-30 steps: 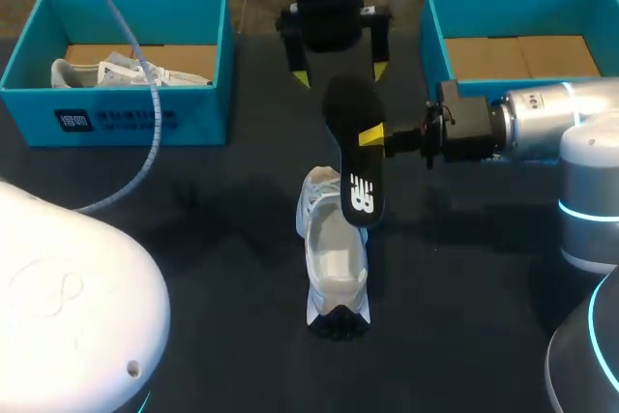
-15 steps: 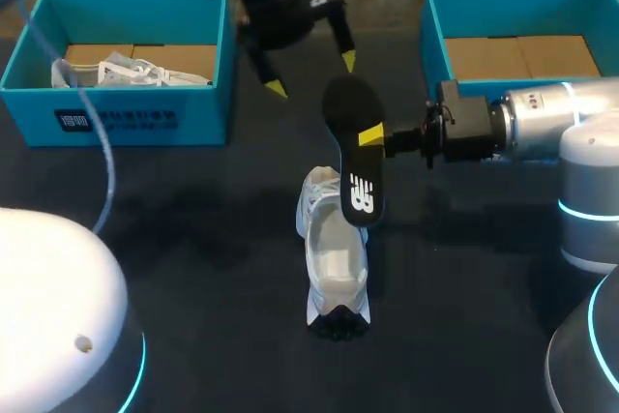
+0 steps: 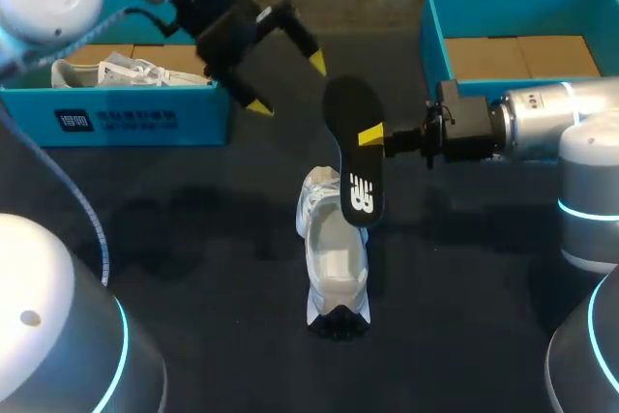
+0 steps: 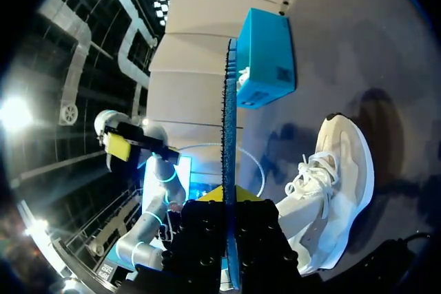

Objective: Take the shoe out of the shoebox, open the shoe tongue, remove and reinsert the insole, then place the shoe into the shoebox

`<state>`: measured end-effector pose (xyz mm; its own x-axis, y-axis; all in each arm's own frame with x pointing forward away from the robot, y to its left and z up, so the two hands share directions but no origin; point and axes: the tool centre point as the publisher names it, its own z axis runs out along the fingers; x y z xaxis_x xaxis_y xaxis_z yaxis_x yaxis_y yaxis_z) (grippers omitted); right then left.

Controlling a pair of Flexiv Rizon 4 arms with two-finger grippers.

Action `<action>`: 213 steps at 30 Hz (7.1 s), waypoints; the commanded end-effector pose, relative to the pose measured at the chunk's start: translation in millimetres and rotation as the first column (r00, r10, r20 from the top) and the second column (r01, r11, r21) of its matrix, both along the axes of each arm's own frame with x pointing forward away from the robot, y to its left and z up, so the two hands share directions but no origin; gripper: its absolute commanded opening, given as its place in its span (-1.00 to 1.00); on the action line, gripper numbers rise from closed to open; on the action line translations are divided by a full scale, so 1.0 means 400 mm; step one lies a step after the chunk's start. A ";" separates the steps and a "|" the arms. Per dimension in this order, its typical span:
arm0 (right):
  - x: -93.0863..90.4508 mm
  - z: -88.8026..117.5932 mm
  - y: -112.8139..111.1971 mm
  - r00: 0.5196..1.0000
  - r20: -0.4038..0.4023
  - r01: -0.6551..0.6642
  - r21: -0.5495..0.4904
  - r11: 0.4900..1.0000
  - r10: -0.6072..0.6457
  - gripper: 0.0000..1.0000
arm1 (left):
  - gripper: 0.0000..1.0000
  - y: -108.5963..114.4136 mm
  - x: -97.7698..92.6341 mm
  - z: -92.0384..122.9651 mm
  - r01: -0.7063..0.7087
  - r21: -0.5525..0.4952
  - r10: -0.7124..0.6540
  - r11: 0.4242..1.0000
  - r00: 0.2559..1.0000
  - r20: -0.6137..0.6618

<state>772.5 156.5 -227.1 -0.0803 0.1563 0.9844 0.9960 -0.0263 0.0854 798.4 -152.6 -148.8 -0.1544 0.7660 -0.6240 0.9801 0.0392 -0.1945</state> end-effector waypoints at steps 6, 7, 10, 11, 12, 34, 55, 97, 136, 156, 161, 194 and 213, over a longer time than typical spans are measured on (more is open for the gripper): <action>0.000 -0.002 0.003 1.000 0.000 0.002 0.000 1.000 -0.002 -1.00 | 1.00 0.041 0.003 -0.018 -0.011 -0.568 -0.013 0.823 0.999 -0.038; 0.000 -0.002 0.003 1.000 0.000 0.002 0.000 1.000 -0.002 -1.00 | 1.00 0.041 0.003 -0.018 -0.011 -0.568 -0.013 0.823 0.999 -0.038; 0.000 -0.002 0.003 1.000 0.000 0.002 0.000 1.000 -0.002 -1.00 | 1.00 0.041 0.003 -0.018 -0.011 -0.568 -0.013 0.823 0.999 -0.038; 0.000 -0.002 0.003 1.000 0.000 0.002 0.000 1.000 -0.002 -1.00 | 1.00 0.041 0.003 -0.018 -0.011 -0.568 -0.013 0.823 0.999 -0.038; 0.000 -0.002 0.003 1.000 0.000 0.002 0.000 1.000 -0.002 -1.00 | 1.00 0.034 0.003 -0.036 -0.042 -0.585 0.029 0.810 0.999 -0.032; 0.000 -0.002 0.003 1.000 0.000 0.002 0.000 1.000 -0.002 -1.00 | 1.00 -0.019 0.011 -0.128 -0.018 -0.801 0.134 0.598 0.988 0.078; 0.000 -0.002 0.003 1.000 0.000 0.002 0.000 1.000 -0.002 -1.00 | 0.58 -0.182 0.058 -0.192 -0.031 -0.790 0.239 0.612 0.960 0.148; -0.020 0.005 -0.035 0.998 0.057 -0.011 -0.039 0.999 0.014 1.00 | -1.00 -0.228 0.069 -0.195 -0.025 -0.785 0.259 0.619 0.950 0.174; -0.128 0.009 -0.218 0.690 0.410 -0.332 -0.552 0.765 0.596 1.00 | -1.00 -0.140 -0.145 -0.135 -0.092 -0.700 0.066 0.708 0.996 -0.065; -0.213 -0.081 -0.229 0.233 0.570 -0.376 -0.694 0.614 0.788 1.00 | -1.00 -0.126 -0.292 -0.144 -0.206 -0.584 0.075 0.785 0.968 -0.240; -0.213 -0.081 -0.229 0.233 0.570 -0.376 -0.694 0.614 0.788 1.00 | -1.00 -0.126 -0.292 -0.144 -0.206 -0.584 0.075 0.785 0.968 -0.240; -0.262 -0.305 -0.143 0.100 0.353 -0.255 -0.894 0.367 0.930 1.00 | -1.00 -0.101 -0.439 -0.192 -0.298 -0.529 0.056 0.794 0.904 -0.423; -0.259 -0.316 -0.090 0.114 0.271 -0.219 -0.932 0.291 0.956 1.00 | -1.00 -0.113 -0.459 -0.228 -0.281 -0.531 0.028 0.799 0.900 -0.434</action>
<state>669.8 109.1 -349.6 -0.9970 0.0078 0.0767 0.0337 0.9389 0.3426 613.2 -194.5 -233.8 -0.5622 0.2385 -0.7919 0.8067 -0.0527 -0.5886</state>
